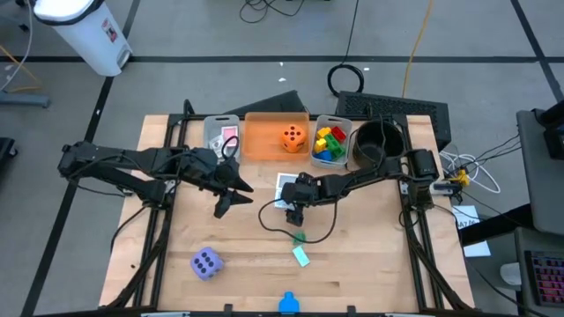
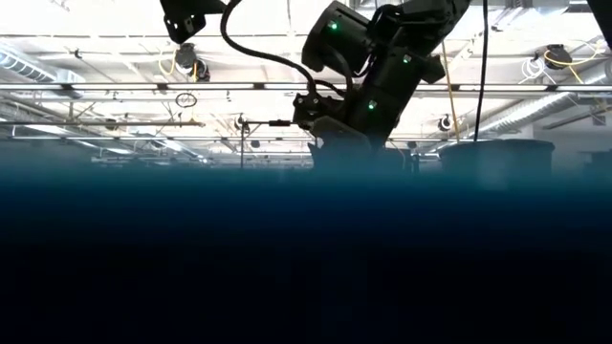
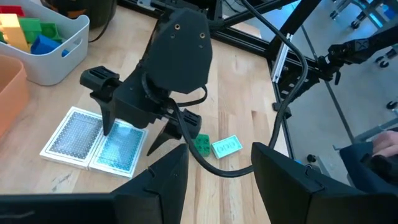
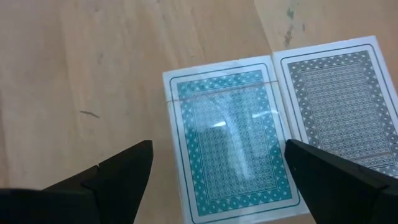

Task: Pick & Place Toys
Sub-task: Put the blue deck of cards into the left gray bin

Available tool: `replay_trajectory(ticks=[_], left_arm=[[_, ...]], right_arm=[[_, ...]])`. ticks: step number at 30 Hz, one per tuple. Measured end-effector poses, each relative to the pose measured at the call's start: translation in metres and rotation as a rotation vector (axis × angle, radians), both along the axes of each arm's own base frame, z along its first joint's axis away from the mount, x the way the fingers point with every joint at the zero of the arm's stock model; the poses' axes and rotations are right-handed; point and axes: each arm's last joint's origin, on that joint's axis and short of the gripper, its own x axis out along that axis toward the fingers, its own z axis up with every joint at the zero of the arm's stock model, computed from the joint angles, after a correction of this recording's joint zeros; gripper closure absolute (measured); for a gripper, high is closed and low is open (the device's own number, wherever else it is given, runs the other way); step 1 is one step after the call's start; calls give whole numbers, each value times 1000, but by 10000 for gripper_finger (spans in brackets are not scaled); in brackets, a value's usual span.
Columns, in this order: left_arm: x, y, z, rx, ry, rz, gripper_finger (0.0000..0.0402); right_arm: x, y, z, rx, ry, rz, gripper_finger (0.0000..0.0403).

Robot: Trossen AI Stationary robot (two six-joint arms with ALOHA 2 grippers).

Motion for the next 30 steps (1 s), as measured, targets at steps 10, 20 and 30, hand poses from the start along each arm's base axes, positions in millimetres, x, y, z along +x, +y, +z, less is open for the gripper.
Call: replay_trajectory(ticks=[10, 20, 30], left_arm=[[0, 0, 0, -1, 0, 1, 220], [0, 0, 0, 4, 0, -2, 220], [0, 0, 0, 15, -4, 3, 220]], right_arm=[[-1, -17, -1, -23, 26, -10, 46], [1, -5, -2, 141, 4, 6, 46], [2, 7, 2, 149, -27, 81, 46]])
